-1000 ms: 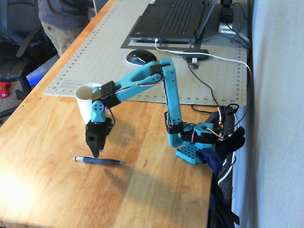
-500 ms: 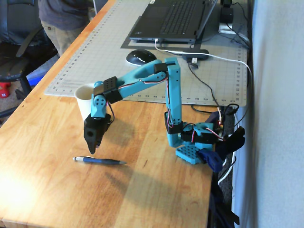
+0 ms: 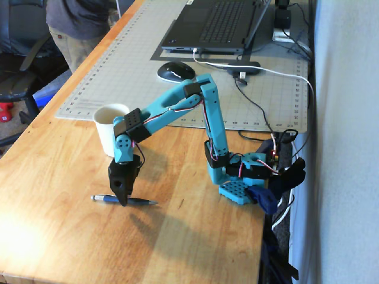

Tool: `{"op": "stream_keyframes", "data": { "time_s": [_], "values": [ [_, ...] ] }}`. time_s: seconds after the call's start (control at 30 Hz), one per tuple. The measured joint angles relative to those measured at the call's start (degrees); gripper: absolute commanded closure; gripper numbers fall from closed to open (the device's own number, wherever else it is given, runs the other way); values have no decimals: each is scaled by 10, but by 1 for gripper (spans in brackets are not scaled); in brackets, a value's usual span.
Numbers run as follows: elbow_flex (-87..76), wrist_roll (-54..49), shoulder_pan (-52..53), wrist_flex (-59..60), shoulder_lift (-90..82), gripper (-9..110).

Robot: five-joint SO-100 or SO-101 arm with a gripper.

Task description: Grasp a pen and put it in a mug.

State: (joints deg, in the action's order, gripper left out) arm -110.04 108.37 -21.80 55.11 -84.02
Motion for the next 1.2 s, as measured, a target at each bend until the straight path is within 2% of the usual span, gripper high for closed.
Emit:
{"op": "stream_keyframes", "data": {
  "time_s": [1.2],
  "values": [
    [18,1,17,0,10,90]
  ]
}}
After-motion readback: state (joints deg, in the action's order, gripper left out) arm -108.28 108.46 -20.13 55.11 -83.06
